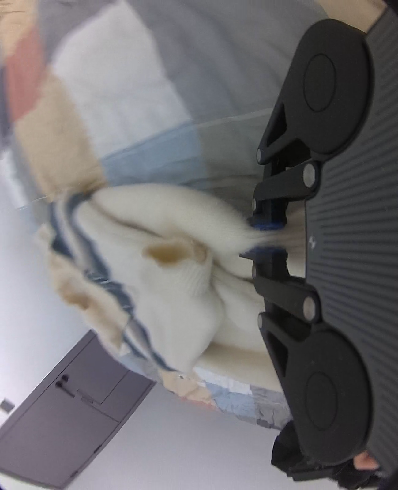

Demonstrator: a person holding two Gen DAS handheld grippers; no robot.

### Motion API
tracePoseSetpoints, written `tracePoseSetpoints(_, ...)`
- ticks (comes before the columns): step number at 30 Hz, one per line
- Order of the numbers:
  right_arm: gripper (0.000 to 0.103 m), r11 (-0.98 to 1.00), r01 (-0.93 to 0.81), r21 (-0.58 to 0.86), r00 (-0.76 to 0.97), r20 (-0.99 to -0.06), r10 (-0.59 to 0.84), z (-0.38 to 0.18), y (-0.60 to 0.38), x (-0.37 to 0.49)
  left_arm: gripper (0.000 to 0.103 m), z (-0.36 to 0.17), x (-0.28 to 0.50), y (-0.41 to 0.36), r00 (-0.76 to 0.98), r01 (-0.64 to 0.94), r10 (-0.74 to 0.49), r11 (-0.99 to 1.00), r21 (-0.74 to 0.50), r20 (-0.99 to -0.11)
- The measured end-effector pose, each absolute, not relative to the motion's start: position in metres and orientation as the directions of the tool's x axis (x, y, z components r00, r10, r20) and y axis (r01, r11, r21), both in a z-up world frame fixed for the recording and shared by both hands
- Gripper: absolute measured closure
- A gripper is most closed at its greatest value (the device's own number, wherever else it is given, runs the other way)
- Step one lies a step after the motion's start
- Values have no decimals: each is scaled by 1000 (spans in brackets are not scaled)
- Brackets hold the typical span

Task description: Fold large clothes

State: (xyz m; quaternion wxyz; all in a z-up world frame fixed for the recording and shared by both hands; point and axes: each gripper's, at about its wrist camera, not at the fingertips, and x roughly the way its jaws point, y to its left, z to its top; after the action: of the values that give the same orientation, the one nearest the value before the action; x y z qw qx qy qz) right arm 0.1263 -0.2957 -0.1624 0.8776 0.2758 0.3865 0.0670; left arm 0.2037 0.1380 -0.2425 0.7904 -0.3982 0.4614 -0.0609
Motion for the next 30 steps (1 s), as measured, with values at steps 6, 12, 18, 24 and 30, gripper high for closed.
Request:
tracePoseSetpoints(6, 89, 820, 220, 528, 672, -692, 265, -170, -315, 121, 83, -241, 205, 132, 547, -276, -448, 701, -658, -707)
tracePoseSetpoints(12, 81, 772, 271, 575, 629, -713, 310, -185, -319, 128, 80, -251, 212, 133, 516, -305, -443, 705, -641, -733)
tracePoseSetpoints(18, 70, 695, 354, 626, 608, -719, 338, -197, -326, 128, 77, -254, 214, 129, 510, -291, -437, 723, -627, -741)
tracePoseSetpoints(24, 56, 665, 362, 653, 578, -717, 389, -206, -322, 137, 71, -260, 216, 126, 501, -292, -451, 715, -635, -739)
tracePoseSetpoints(30, 80, 697, 338, 632, 559, -731, 392, -214, -315, 148, 76, -261, 219, 125, 498, -293, -474, 697, -655, -727)
